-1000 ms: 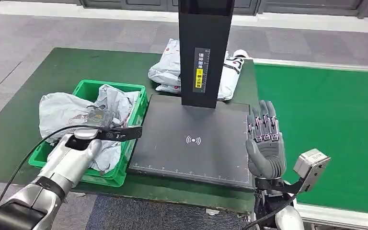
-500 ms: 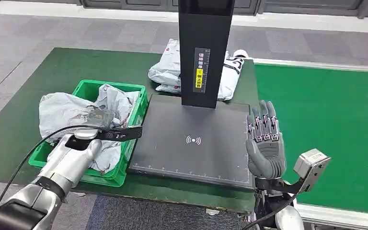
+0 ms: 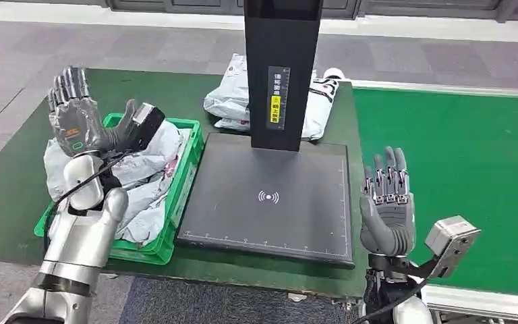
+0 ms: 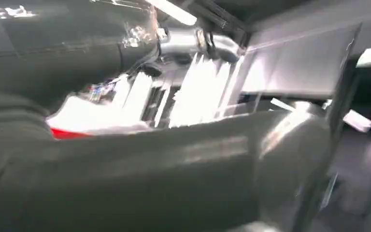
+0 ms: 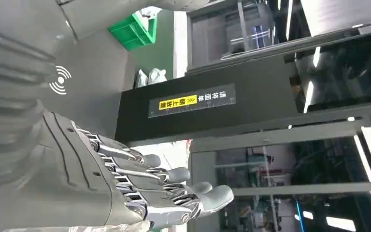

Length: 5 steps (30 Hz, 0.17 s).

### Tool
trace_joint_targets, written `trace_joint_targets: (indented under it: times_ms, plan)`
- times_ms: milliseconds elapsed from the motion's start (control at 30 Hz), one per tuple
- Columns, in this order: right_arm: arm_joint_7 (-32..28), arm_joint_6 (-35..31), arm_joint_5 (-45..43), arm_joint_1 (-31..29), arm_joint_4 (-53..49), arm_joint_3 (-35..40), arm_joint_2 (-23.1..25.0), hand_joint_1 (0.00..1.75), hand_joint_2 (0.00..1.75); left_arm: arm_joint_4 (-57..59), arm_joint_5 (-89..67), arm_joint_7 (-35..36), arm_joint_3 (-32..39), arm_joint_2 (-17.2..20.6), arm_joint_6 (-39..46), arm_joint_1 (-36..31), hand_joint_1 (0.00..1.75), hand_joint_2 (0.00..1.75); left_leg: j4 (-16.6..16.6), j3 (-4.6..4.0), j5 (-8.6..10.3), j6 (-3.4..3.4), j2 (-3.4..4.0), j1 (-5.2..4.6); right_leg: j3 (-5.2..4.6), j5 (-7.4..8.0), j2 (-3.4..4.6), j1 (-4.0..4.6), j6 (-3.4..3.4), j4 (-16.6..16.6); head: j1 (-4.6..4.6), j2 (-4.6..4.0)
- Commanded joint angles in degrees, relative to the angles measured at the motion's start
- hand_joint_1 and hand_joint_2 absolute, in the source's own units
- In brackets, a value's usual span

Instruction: Moved the parcel from conveyor to table for the left to box.

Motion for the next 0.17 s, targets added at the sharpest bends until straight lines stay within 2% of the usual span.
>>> trace_joint_targets:
  times_ms: [33, 167]
  plan:
    - [0.38, -0.33, -0.17, -0.44, 0.57, 0.12, -2.12, 0.0, 1.75, -2.34, -0.32, -0.02, 5.23, -2.07, -0.93, 1.19, 0.0, 0.0, 0.0, -0.01, 0.01, -0.02, 0.01, 0.06, 0.02, 0.02, -0.02, 0.1, -0.01, -0.04, 0.0, 0.02]
    - [0.25, -0.42, -0.09, 0.25, 0.56, 0.34, -2.32, 0.0, 1.75, -2.64, -0.28, 0.04, 5.47, -2.17, -0.91, 1.97, 0.0, 0.0, -0.05, 0.03, 0.03, -0.04, 0.05, 0.07, 0.05, 0.03, 0.01, 0.08, -0.03, -0.05, 0.0, 0.02]
